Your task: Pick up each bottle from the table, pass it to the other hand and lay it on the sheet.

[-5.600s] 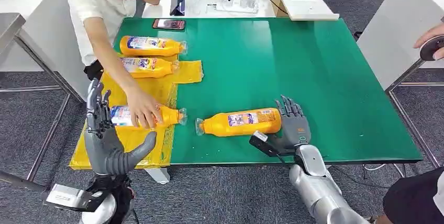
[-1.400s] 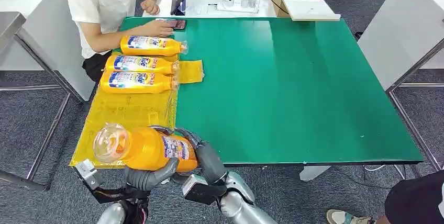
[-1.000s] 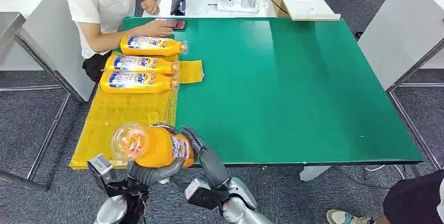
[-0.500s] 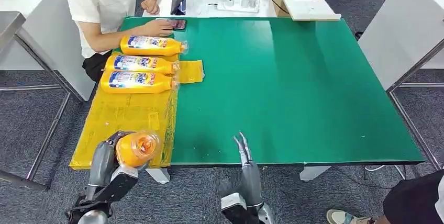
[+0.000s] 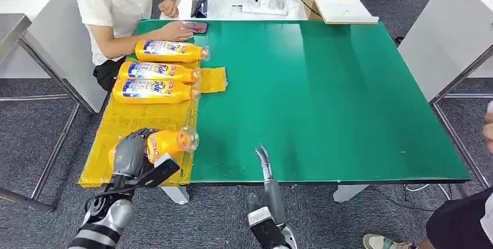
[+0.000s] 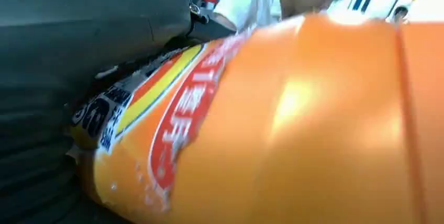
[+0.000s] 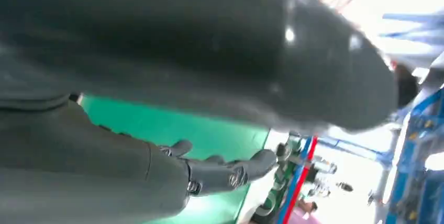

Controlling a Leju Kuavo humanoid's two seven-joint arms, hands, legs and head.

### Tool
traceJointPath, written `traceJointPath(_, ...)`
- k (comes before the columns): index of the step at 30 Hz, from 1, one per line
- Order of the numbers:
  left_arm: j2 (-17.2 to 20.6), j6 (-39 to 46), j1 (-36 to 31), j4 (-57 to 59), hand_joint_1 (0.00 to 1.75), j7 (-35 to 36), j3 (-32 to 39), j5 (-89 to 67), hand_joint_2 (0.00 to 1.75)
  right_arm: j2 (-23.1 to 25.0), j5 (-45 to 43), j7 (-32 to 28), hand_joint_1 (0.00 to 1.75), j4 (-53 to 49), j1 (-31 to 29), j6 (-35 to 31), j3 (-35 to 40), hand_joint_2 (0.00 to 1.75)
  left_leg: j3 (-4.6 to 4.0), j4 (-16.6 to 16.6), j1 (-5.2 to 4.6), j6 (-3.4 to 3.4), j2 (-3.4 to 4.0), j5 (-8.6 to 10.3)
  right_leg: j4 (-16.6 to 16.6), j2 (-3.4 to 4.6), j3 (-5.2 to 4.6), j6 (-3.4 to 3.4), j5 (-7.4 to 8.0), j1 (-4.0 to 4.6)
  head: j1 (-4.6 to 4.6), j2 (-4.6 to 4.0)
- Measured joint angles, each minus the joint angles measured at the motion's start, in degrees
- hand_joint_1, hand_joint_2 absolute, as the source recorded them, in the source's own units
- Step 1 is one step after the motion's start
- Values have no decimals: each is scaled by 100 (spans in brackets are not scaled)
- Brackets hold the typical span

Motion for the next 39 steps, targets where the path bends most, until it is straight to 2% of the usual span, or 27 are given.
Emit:
traceJointPath(4, -167, 313, -818, 1305, 175, 69, -164, -374, 175, 4, -96, -4, 0, 253, -163, 33, 166, 0, 2, 0, 0, -4, 2, 6, 1, 1, 2, 3, 6, 0, 0, 2)
traceJointPath(14, -319, -229, -2052, 3393, 175, 1244, -608, -1321, 175, 24, -212, -26, 0, 654, -409, 90, 357, 0, 15, 0, 0, -6, 24, 5, 4, 12, 12, 3, 6, 0, 0, 2)
traceJointPath(15, -326, -286, -2122, 3521, 33, 1338, -647, -1369, 175, 24, -232, -26, 0, 695, -431, 111, 363, 0, 17, 0, 0, -6, 23, 5, 5, 11, 13, 3, 6, 1, -2, 2)
traceJointPath(16, -339, -333, -2185, 3629, 0, 1395, -667, -1419, 175, 26, -245, -31, 0, 742, -456, 138, 365, 0, 20, 0, 1, -6, 22, 5, 6, 11, 17, 3, 6, 1, 0, 2)
traceJointPath(20, -352, -532, -2325, 3912, 0, 1454, -732, -1424, 175, 59, -300, -46, 0, 949, -521, 179, 368, 0, 38, -2, 1, -7, 21, 3, 8, 10, 36, 0, 2, 1, 0, 2)
traceJointPath(21, -357, -567, -2346, 3949, 0, 1432, -732, -1393, 0, 61, -302, -48, 0, 988, -534, 179, 368, 0, 42, -2, 1, -7, 21, 3, 8, 10, 40, 0, 2, 1, 0, 2)
traceJointPath(24, -365, -701, -2367, 4039, 0, 1195, -726, -1176, 0, 92, -319, -61, 0, 1089, -547, 146, 357, 0, 53, -2, 1, -7, 21, 4, 9, 10, 49, 0, 3, 0, 0, 2)
traceJointPath(26, -381, -864, -2344, 4039, 0, 610, -645, -717, 0, 98, -289, -61, 0, 1121, -553, 90, 357, 0, 58, -2, 0, -7, 20, 5, 8, 10, 53, 0, 3, 0, -2, 0)
traceJointPath(28, -405, -998, -2323, 4011, 0, -3, -463, -203, 0, 98, -284, -61, 0, 1146, -558, 70, 352, 0, 67, -2, -2, -5, -13, 8, 8, -6, 68, 4, -6, -1, -2, 2)
traceJointPath(30, -437, -1055, -2285, 3993, 0, -196, -337, -47, 0, 101, -280, -61, 0, 1174, -566, 68, 355, 0, 75, -2, -2, -5, -50, 8, 7, -48, 89, 13, -18, -1, 0, 0)
traceJointPath(32, -453, -1118, -2259, 3971, 0, -324, -254, 61, 0, 103, -280, -61, 0, 1194, -571, 66, 355, 0, 76, -2, -2, -4, -55, 8, 7, -51, 96, 13, -18, -2, 2, 0)
traceJointPath(35, -527, -1790, -2136, 3746, 0, -1170, -61, 958, 0, 105, -287, -70, 0, 1231, -578, 70, 352, 0, 80, -2, -12, -2, -54, 8, 6, -50, 100, 15, -17, -10, 0, 2)
traceJointPath(38, -575, -2173, -1901, 3251, 0, -1353, -42, 1630, 0, 107, -302, -79, 0, 1272, -583, 68, 352, 0, 79, -2, -14, -1, -45, 8, 7, -48, 98, 17, -14, -12, 2, 2)
traceJointPath(39, -586, -2209, -1803, 3083, 0, -1399, -42, 1810, 175, 107, -302, -79, 0, 1283, -583, 68, 352, 0, 78, -2, -15, -1, -42, 8, 7, -48, 95, 18, -14, -13, 2, 2)
